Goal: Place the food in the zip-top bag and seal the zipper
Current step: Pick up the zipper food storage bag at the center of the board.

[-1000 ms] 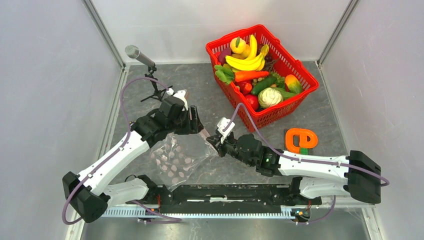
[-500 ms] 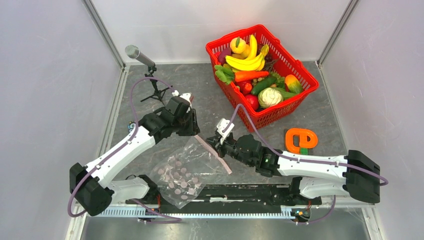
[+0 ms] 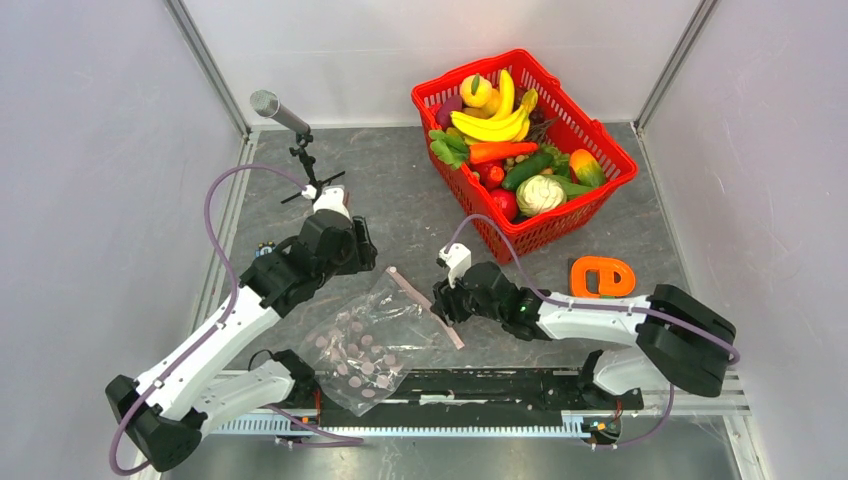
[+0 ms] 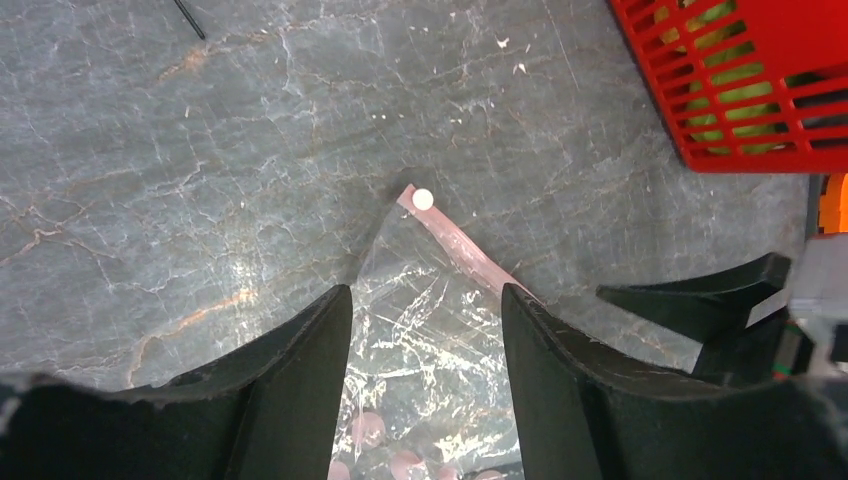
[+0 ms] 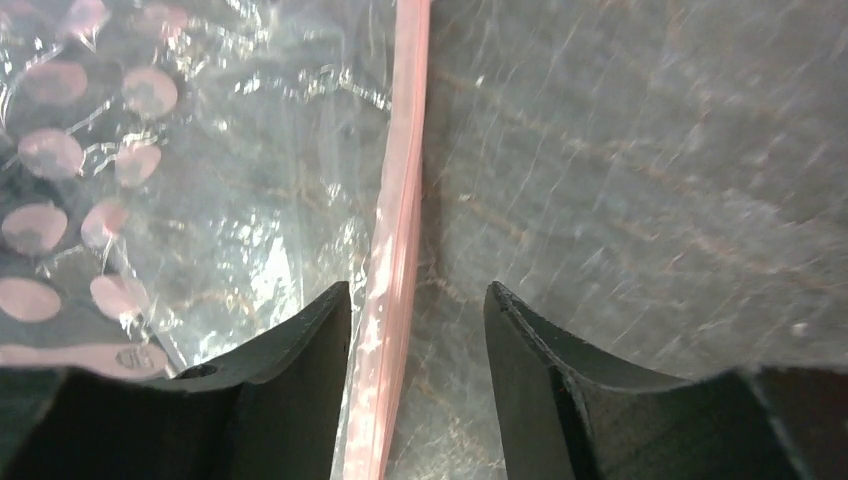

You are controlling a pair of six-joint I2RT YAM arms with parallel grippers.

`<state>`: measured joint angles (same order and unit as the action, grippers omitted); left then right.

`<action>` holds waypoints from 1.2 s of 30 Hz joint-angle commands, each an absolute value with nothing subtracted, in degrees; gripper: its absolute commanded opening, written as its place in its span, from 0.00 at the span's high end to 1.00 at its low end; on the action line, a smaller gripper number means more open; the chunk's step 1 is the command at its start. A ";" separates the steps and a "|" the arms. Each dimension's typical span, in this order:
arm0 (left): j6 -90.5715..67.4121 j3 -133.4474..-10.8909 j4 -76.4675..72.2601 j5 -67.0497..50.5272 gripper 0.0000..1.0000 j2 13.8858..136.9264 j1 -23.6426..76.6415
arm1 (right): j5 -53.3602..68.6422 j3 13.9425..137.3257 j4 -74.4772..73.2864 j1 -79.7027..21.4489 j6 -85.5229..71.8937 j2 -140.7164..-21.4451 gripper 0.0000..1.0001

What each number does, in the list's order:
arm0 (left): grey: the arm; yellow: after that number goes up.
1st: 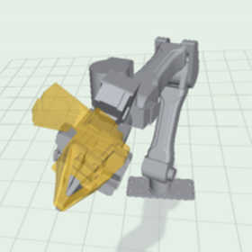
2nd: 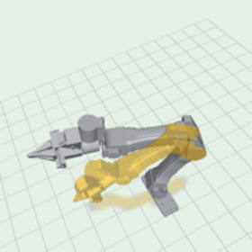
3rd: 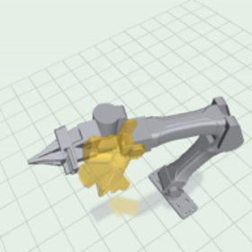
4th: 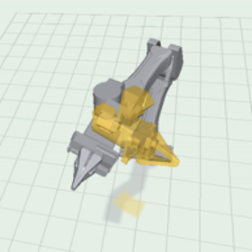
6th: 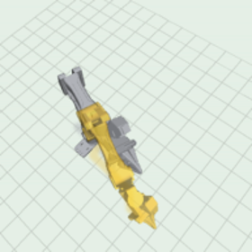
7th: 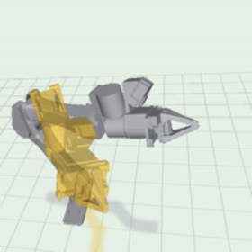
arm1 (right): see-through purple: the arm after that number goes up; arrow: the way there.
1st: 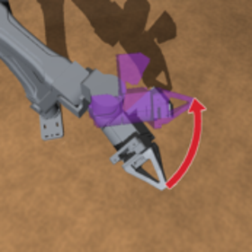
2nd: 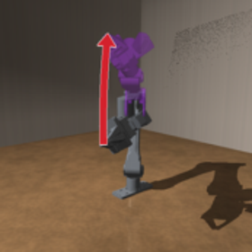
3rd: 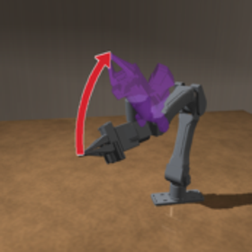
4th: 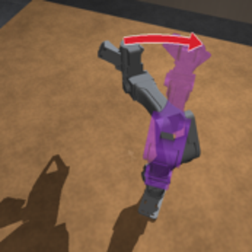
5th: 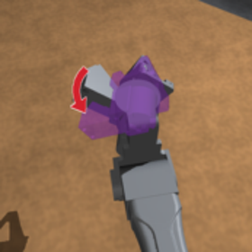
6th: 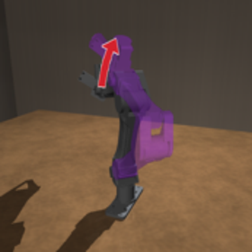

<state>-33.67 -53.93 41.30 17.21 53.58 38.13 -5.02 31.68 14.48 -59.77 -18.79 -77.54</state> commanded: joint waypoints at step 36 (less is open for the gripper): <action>-33.92 -54.22 30.94 5.75 0.30 51.79 38.29 | -1.22 32.25 24.20 -58.97 -17.81 -65.07 1.00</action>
